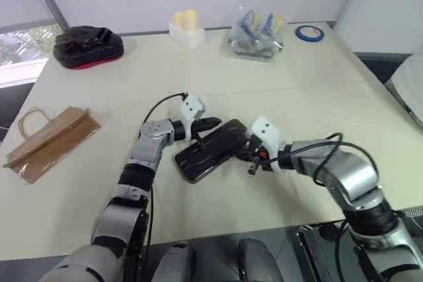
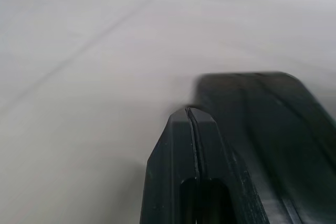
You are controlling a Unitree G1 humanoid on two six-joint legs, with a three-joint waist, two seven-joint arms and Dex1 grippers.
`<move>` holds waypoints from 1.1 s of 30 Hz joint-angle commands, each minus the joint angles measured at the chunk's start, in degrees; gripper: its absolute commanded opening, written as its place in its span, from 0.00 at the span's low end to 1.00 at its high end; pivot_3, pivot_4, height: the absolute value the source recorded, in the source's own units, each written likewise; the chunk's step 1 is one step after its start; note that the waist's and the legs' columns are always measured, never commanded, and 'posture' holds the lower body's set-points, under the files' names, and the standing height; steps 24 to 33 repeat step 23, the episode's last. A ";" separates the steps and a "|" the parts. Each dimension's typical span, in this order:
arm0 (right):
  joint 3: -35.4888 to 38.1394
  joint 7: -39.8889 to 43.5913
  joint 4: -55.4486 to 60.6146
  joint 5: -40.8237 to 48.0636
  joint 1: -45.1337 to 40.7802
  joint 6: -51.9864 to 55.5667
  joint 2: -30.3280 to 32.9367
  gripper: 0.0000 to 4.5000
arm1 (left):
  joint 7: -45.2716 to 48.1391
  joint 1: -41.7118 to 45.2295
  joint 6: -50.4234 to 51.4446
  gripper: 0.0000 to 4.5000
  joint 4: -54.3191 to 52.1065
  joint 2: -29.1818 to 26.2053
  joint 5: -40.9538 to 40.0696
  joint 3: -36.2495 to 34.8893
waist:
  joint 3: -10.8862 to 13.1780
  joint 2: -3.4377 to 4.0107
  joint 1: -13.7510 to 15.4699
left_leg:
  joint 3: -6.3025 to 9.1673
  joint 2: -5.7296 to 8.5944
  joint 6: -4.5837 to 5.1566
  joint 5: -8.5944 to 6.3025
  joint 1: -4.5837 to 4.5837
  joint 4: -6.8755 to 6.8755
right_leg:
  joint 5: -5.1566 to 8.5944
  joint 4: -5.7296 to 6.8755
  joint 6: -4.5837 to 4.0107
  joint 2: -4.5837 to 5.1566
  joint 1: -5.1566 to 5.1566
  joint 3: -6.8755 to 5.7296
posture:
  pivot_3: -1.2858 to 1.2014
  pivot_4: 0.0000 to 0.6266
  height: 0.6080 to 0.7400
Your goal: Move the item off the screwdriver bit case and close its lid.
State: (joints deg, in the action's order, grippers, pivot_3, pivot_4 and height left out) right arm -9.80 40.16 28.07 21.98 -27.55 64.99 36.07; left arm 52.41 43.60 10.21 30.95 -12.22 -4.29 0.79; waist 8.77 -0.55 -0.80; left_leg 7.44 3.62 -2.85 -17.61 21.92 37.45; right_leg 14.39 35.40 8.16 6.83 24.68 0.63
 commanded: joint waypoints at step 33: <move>12.00 12.51 2.31 8.22 -5.02 -7.56 21.55 0.01 | 1.57 -18.09 39.20 0.00 -50.12 -25.75 -30.53 -11.84 | 0.59 -0.01 0.17 | -0.09 -0.06 0.01 -0.01 0.05 0.04 | 0.00 -0.02 0.00 0.01 -0.01 0.01 | 0.52 0.24 1.00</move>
